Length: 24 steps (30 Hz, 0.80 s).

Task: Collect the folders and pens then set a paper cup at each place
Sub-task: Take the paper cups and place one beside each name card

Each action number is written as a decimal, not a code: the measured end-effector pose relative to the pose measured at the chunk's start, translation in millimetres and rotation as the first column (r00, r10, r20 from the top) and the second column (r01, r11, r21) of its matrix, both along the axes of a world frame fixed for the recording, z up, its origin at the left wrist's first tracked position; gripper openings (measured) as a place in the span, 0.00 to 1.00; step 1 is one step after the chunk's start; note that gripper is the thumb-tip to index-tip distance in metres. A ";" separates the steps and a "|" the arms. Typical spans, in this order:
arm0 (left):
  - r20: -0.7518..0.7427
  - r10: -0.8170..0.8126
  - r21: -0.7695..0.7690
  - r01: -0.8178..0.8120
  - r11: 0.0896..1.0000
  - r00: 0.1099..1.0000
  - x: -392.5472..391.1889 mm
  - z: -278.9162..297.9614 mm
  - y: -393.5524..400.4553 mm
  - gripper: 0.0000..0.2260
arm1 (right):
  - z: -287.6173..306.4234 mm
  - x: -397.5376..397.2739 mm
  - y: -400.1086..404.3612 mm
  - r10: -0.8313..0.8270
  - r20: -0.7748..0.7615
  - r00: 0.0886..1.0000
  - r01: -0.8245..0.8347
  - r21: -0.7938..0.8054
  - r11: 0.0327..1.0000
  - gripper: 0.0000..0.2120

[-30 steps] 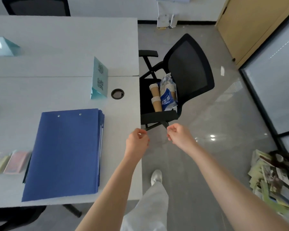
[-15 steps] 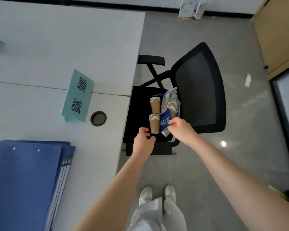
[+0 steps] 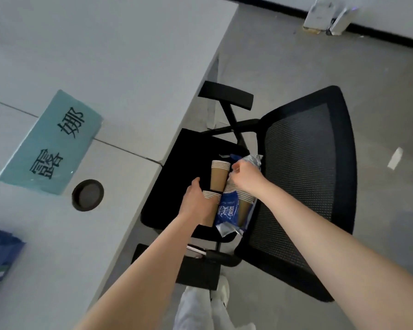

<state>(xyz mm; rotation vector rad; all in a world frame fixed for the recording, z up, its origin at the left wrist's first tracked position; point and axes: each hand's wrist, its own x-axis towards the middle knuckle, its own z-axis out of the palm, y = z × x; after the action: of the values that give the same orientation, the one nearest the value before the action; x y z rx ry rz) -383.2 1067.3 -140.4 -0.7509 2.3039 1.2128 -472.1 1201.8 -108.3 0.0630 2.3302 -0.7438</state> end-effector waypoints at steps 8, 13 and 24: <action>0.047 -0.008 -0.020 0.009 1.000 0.999 -81.3 -93.1 7.3 0.38 | -84.1 -88.0 -18.7 0.181 -0.028 0.983 -0.176 0.124 0.977 0.17; 0.133 -0.034 -0.001 0.035 0.999 0.991 -100.4 -148.4 5.1 0.40 | -136.9 -111.0 -25.7 0.386 0.085 0.919 -0.395 0.192 0.898 0.14; 0.225 -0.032 0.074 0.015 0.997 0.974 -121.3 -198.1 6.0 0.42 | -192.0 -126.2 -29.1 0.559 0.143 0.817 -0.576 0.236 0.782 0.10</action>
<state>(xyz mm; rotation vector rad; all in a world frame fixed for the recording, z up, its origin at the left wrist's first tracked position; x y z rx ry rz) -504.5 1073.3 -338.4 -0.7902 2.0682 1.1300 -598.4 1172.7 -300.3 -0.4760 2.1917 -0.1127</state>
